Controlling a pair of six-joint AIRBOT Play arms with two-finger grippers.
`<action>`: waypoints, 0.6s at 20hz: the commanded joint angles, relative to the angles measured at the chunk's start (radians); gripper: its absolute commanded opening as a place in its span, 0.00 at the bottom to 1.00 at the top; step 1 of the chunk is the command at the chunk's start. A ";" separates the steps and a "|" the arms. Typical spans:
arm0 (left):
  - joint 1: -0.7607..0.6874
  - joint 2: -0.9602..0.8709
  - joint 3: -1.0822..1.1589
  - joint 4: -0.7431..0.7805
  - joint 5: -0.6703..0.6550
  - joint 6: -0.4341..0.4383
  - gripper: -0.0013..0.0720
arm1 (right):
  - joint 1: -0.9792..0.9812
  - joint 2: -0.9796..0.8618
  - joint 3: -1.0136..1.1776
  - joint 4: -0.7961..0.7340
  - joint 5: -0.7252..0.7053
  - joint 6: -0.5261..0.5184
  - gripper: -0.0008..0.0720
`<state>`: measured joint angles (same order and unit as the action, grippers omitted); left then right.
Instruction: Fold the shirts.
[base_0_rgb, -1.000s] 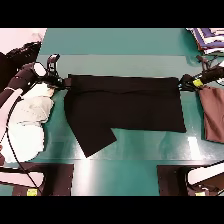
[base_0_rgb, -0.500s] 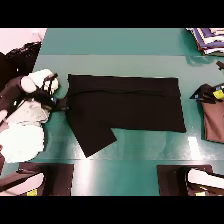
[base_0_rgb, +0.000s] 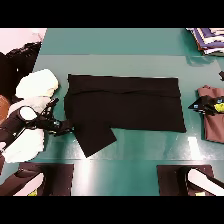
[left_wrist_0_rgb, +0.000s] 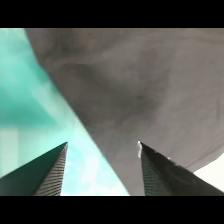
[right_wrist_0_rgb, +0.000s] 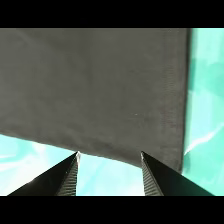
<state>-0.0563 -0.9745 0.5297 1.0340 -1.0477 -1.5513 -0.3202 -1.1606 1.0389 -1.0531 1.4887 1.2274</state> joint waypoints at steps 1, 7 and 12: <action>-0.041 0.008 -0.062 -0.072 0.096 0.040 0.74 | -0.003 0.015 -0.014 0.016 0.023 -0.004 0.60; -0.082 0.008 -0.079 -0.126 0.220 0.013 0.24 | -0.004 0.015 -0.014 0.005 0.035 -0.005 0.60; -0.082 0.011 -0.021 -0.137 0.157 0.043 0.05 | -0.093 0.015 -0.066 -0.050 0.029 -0.005 0.60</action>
<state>-0.1364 -0.9653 0.4774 0.9131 -0.8608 -1.5322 -0.3653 -1.1461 1.0050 -1.0779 1.5196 1.2221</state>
